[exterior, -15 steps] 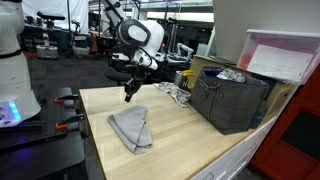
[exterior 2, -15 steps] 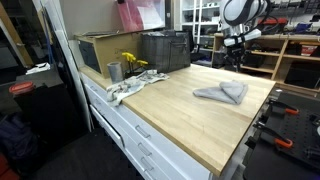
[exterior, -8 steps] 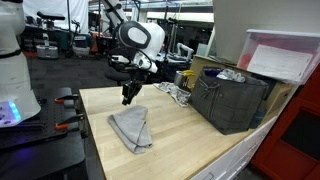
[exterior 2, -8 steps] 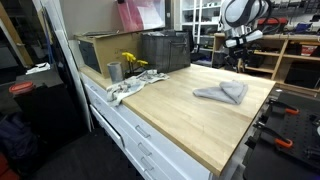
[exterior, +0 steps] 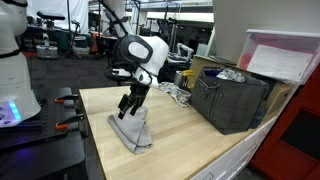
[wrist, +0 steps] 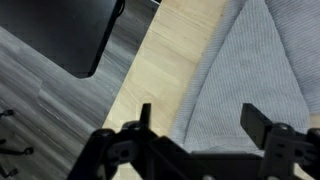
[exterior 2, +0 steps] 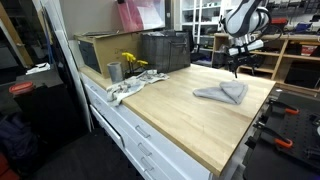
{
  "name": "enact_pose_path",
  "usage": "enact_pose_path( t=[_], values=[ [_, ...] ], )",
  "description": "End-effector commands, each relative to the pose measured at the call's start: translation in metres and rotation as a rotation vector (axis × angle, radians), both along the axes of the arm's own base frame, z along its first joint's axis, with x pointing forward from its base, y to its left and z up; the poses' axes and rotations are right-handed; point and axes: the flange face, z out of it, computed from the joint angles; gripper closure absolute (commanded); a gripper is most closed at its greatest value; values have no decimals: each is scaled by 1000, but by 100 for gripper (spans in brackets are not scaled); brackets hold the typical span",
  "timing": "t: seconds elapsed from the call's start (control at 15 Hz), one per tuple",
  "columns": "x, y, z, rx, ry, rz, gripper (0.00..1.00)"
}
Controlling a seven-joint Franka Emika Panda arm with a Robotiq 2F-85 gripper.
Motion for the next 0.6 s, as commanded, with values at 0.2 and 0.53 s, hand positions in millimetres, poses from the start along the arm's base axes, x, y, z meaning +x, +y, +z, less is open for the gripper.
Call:
enact_pose_path(
  t=[0.2, 0.53],
  values=[
    [26, 12, -8, 71, -45, 1, 0],
    [57, 48, -10, 124, -78, 74, 0]
  ],
)
